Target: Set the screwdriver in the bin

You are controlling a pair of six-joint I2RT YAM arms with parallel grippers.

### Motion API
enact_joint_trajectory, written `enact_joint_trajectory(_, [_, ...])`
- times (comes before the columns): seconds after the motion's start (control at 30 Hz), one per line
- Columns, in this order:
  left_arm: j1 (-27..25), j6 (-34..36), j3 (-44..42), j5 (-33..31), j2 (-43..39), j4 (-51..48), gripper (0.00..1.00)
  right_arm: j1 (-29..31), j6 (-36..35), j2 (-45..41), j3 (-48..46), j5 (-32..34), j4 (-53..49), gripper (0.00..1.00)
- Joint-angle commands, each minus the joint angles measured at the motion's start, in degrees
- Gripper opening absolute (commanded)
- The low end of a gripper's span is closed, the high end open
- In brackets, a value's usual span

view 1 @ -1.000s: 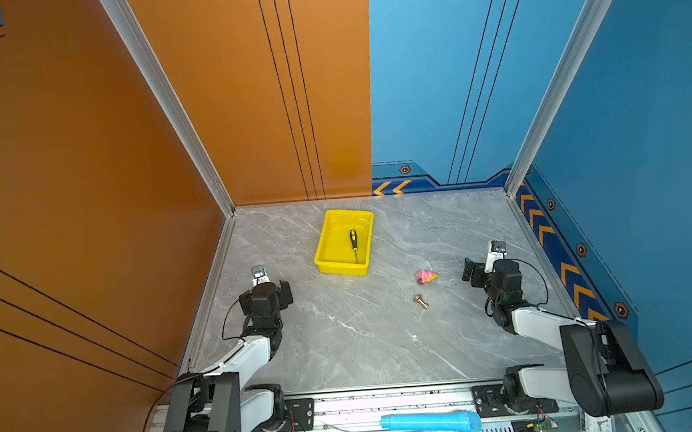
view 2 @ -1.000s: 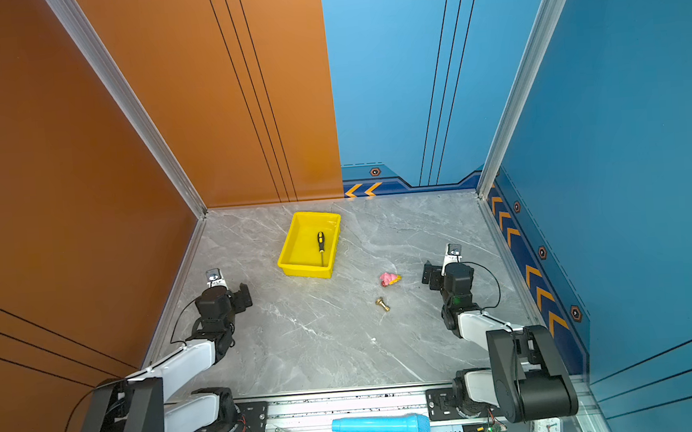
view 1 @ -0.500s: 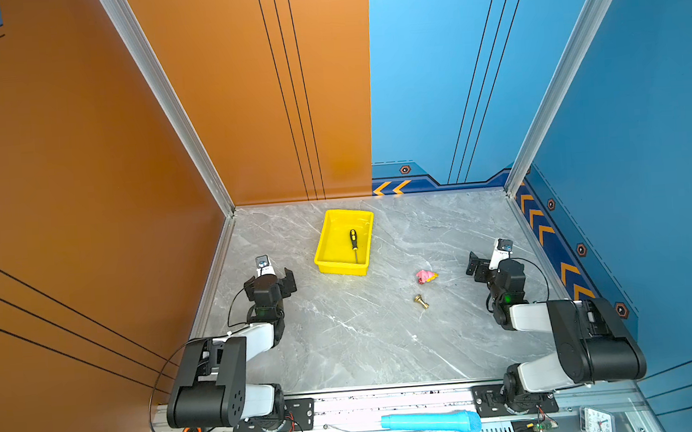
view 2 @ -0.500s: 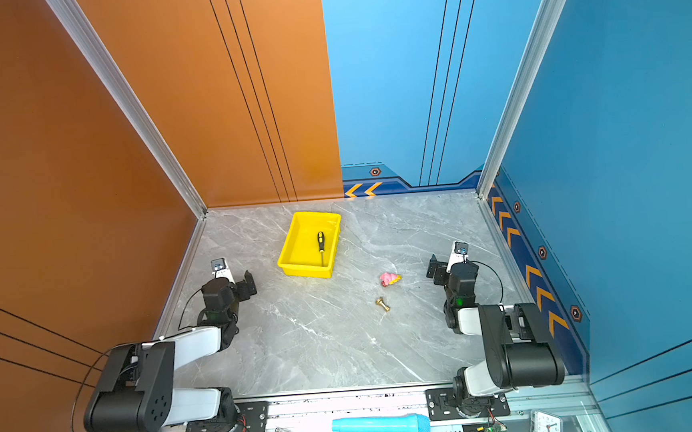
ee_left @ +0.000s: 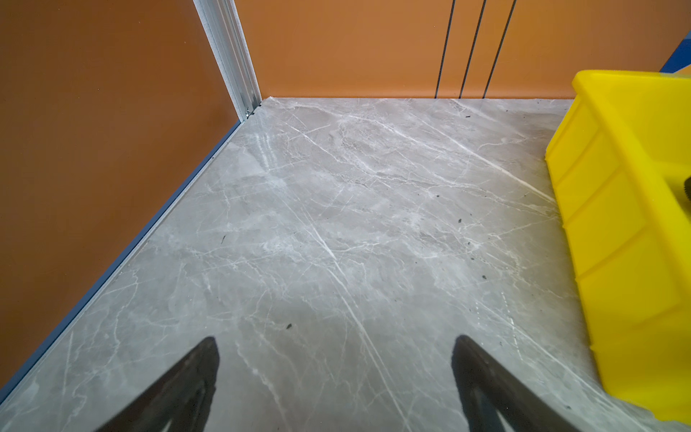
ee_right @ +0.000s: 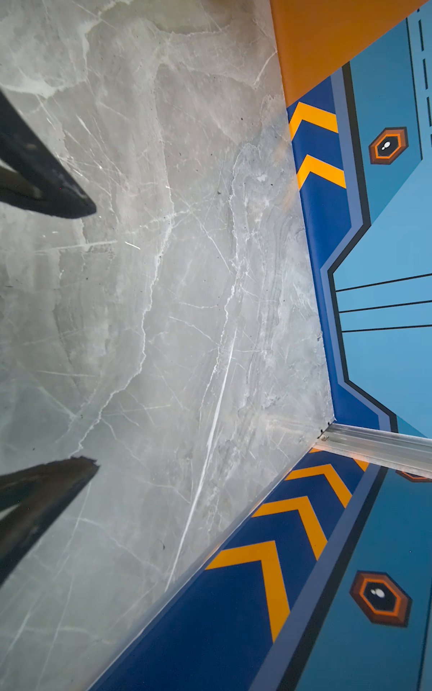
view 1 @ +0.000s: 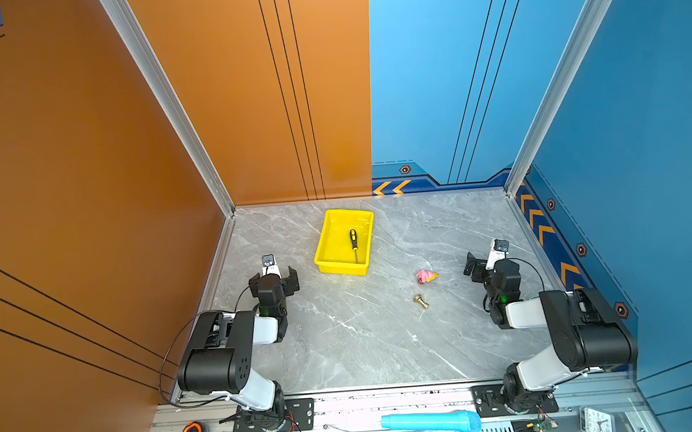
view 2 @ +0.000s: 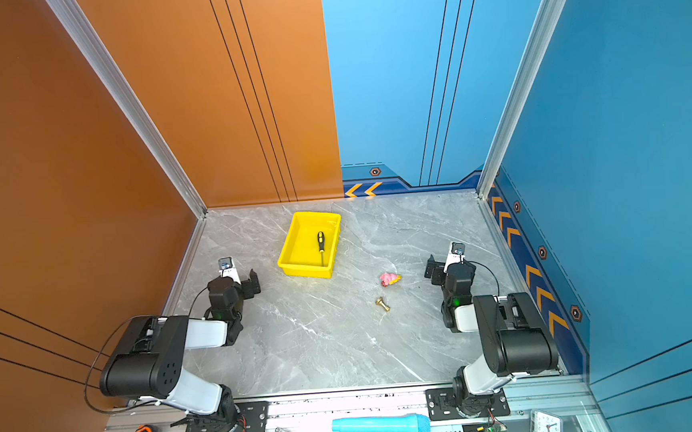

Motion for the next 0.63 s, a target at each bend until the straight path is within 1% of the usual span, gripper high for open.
enact_joint_trajectory(0.0, [-0.26,0.70,0.17,-0.13,0.54,1.88,0.98,1.00,-1.09,0.39,1.45,3.70,-1.39,1.00])
enact_joint_trajectory(0.3, [-0.70,1.30,0.62,-0.29,0.65,1.18,0.98,1.31,-1.41,0.39,1.45,4.36,-1.27,1.00])
enact_joint_trajectory(0.43, [-2.05,2.60,0.63,-0.65,0.68,1.26,0.98,1.75,-1.62,0.48,1.54,5.01,-1.36,1.00])
enact_joint_trajectory(0.53, [-1.17,2.29,1.09,1.51,0.76,0.40,0.98,1.96,-1.79,0.48,1.54,5.43,-1.39,1.00])
enact_joint_trajectory(0.6, [-1.06,2.13,1.02,1.60,0.64,0.21,0.98,2.23,-2.00,0.48,1.63,5.92,-1.46,1.00])
